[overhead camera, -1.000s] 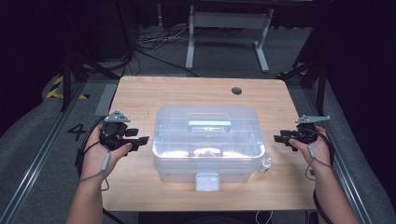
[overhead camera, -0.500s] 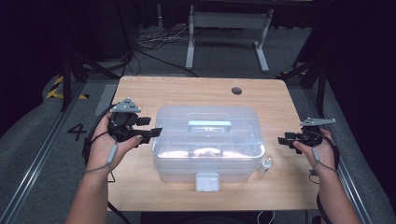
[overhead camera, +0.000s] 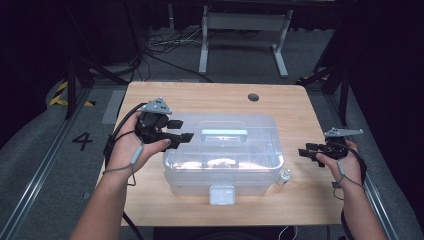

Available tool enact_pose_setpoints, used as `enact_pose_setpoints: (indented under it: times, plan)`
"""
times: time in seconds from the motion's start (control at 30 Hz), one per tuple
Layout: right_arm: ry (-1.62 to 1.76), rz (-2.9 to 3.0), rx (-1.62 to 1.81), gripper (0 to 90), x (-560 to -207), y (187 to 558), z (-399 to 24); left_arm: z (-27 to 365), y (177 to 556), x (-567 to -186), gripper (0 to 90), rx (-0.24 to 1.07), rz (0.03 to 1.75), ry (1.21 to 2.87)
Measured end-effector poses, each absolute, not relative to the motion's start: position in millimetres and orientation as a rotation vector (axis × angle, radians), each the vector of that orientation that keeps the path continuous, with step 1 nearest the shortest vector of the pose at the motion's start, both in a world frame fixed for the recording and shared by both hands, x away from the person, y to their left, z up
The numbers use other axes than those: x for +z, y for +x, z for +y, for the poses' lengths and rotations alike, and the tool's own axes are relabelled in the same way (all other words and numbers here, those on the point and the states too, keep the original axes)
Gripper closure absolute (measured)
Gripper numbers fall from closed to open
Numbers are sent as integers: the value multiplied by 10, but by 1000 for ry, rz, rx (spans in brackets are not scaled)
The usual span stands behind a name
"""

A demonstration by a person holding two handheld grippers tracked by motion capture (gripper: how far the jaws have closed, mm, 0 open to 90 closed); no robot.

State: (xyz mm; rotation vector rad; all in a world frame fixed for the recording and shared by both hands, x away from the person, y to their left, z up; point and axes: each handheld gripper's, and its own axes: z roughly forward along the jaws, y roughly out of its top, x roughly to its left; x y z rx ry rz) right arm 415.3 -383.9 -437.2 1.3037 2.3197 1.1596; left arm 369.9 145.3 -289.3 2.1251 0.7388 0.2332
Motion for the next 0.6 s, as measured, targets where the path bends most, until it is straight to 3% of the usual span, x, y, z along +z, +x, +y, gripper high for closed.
enact_pose_setpoints:
  times: [0.3, 0.6]
  plan:
    - [1317, 2319, 1145, 497, -4405, 4115, -3864, 1214, 3742, -2942, 432, 209, 632, 2121]
    - [1323, 2322, 1136, 492, -4431, 4124, -3865, 1070, 3810, -3031, 402, 222, 695, 2193]
